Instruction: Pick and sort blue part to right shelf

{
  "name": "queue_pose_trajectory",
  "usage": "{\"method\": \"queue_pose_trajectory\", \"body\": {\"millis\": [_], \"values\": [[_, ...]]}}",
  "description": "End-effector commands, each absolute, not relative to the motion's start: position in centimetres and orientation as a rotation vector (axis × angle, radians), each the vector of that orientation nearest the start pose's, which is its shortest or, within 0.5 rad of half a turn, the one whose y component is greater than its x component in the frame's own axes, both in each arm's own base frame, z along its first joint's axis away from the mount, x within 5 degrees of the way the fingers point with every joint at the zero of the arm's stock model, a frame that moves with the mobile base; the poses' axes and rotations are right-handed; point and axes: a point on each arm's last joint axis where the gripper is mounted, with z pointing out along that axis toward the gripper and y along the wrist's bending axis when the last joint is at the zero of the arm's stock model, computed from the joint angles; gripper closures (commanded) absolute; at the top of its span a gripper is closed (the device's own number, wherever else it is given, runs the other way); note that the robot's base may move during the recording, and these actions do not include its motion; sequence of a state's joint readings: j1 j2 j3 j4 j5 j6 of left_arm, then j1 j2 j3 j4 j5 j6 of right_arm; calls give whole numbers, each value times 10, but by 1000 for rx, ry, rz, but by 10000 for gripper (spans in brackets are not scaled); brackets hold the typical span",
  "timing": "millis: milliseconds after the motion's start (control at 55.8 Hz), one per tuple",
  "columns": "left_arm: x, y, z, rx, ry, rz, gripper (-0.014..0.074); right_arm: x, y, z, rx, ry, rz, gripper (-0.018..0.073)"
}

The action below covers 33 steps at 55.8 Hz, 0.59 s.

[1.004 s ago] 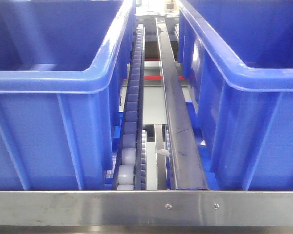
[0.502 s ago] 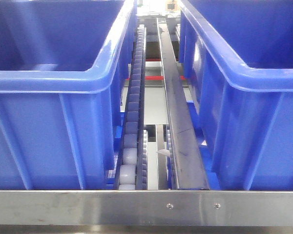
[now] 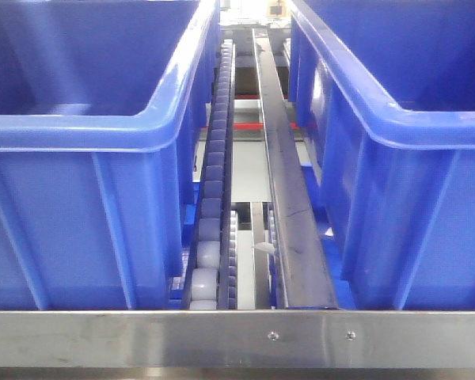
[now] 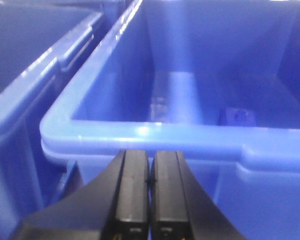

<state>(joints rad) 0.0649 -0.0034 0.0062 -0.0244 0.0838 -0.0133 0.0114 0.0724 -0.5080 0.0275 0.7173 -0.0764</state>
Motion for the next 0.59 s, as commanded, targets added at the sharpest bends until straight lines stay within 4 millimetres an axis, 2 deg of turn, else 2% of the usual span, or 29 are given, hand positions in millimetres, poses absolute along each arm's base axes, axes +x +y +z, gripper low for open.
{"method": "queue_pose_trajectory", "body": {"millis": [0,573], "values": [[55,4,206,-85,1452,18,472,20,2,322,-74,1679,-28,484],[55,4,206,-85,1452,18,472,20,2,322,-74,1679,-28,484]]}}
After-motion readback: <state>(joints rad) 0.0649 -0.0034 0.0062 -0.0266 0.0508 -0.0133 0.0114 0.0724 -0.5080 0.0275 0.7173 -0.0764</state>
